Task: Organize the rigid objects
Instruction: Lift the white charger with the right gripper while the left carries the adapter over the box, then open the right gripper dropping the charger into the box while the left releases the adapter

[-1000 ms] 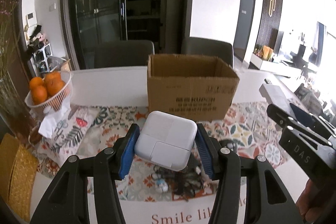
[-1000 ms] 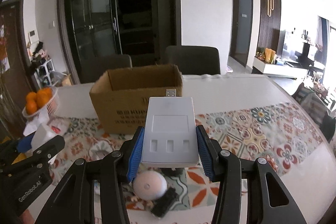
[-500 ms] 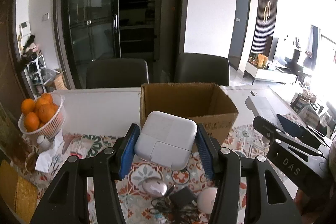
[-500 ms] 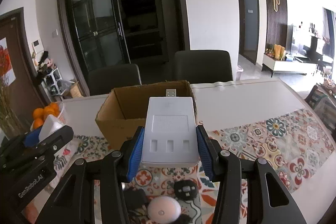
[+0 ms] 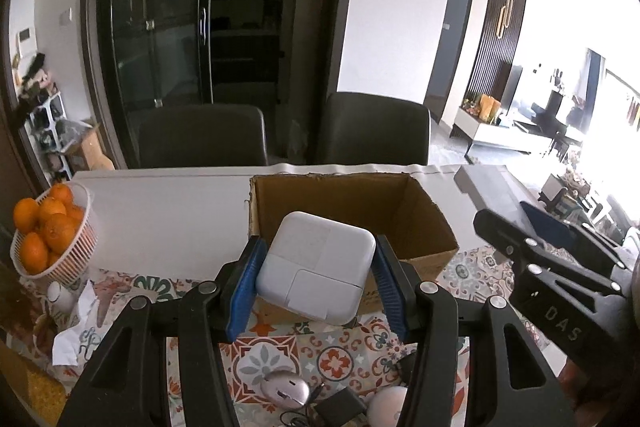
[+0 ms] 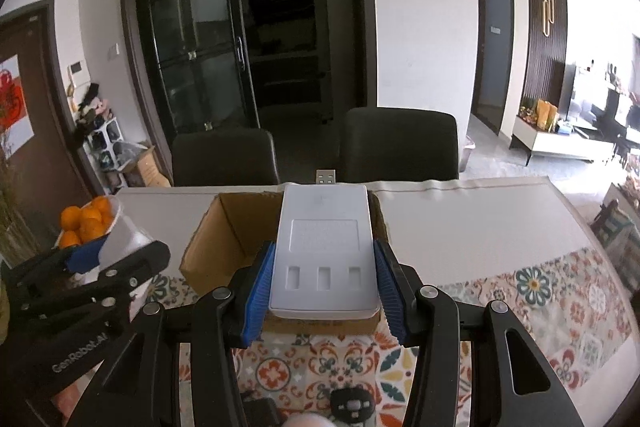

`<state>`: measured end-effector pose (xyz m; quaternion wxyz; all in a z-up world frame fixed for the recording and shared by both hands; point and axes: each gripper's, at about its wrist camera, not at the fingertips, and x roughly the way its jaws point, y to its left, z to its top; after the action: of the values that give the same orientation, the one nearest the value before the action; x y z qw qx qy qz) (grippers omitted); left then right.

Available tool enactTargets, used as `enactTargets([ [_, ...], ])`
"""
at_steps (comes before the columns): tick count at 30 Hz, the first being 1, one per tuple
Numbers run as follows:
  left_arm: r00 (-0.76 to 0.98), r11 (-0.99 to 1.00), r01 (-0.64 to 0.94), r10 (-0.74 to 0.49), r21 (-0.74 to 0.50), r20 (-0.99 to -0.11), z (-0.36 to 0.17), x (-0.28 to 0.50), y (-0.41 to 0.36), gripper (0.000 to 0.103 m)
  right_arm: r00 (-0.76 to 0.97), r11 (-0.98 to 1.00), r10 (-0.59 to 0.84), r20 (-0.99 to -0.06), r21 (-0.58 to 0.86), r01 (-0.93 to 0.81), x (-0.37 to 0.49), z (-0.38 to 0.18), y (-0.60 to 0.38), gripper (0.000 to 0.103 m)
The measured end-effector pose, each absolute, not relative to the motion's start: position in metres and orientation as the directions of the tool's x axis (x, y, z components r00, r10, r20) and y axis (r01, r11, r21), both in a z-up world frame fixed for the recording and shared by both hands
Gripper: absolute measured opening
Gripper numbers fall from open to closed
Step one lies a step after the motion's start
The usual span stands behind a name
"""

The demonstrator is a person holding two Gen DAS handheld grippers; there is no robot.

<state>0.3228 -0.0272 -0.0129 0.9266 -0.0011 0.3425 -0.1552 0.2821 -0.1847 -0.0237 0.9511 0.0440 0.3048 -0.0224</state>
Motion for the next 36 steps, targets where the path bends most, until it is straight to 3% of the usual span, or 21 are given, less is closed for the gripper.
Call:
enactTargets([
  [13, 0.643, 0.95, 0.301, -0.271, -0.089, -0.716, -0.014, 0.382, -0.044, 0.053, 0.739, 0.998, 0.029, -0.673, 0.059, 0.014, 0.35, -0.029, -0.19, 0.049],
  [26, 0.498, 0.948, 0.306, -0.234, -0.083, -0.835, -0.047, 0.436, -0.067, 0.053, 0.581, 0.992, 0.095, -0.808, 0.122, 0.008, 0.409, -0.069, -0.21, 0.049],
  [36, 0.437, 0.953, 0.296, -0.191, -0.06, -0.879, -0.069, 0.449, -0.074, 0.056, 0.501, 0.988, 0.124, -0.857, 0.151, 0.013, 0.429, -0.099, -0.214, 0.051],
])
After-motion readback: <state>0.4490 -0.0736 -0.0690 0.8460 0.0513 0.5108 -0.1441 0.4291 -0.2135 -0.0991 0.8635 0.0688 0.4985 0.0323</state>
